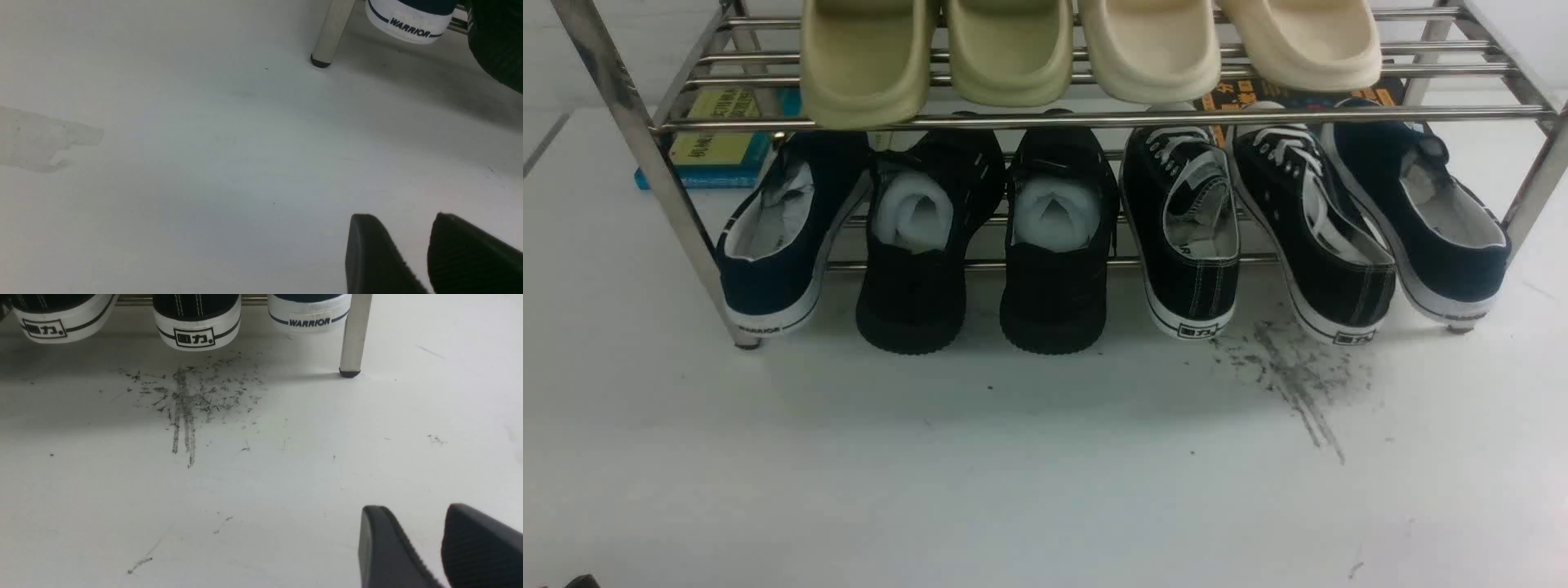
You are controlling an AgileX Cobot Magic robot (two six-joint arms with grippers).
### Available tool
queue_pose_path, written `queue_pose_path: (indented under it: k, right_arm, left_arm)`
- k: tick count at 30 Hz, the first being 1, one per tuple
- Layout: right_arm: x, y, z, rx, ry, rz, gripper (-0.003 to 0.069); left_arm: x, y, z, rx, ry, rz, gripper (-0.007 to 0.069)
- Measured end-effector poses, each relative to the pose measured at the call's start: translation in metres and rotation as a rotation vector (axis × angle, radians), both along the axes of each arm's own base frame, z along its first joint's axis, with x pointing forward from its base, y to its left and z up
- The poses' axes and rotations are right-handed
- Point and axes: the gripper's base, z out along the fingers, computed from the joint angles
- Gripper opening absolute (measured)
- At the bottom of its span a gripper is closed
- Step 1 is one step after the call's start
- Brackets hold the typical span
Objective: Take the shoes off the shelf with your hand on the white table.
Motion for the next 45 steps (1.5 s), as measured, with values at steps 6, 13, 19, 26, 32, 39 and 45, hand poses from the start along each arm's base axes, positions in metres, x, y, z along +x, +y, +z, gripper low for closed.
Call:
queue_pose_path:
  k: [6,13,19,26,32,39,45]
  right_arm:
    - [0.0,0.0,0.0,0.0,0.0,0.0,0.0238]
    - [0.0,0.0,0.0,0.0,0.0,0.0,0.0238]
    - [0.0,0.0,0.0,0.0,0.0,0.0,0.0238]
    - [0.0,0.0,0.0,0.0,0.0,0.0,0.0238]
    - [0.0,0.0,0.0,0.0,0.0,0.0,0.0238]
    - [0.0007,-0.0002,0.0015,0.006,-0.023,-0.004,0.0238]
    - [0.0022,0.0091,0.0076,0.598,-0.051,-0.053,0.0238]
  left_arm:
    - [0.0,0.0,0.0,-0.001,0.0,0.0,0.0242]
    - [0.0,0.0,0.0,0.0,0.0,0.0,0.0242]
    - [0.0,0.0,0.0,0.0,0.0,0.0,0.0242]
    - [0.0,0.0,0.0,0.0,0.0,0.0,0.0242]
    - [0.0,0.0,0.0,0.0,0.0,0.0,0.0242]
    - [0.0,0.0,0.0,0.0,0.0,0.0,0.0242]
    - [0.0,0.0,0.0,0.0,0.0,0.0,0.0242]
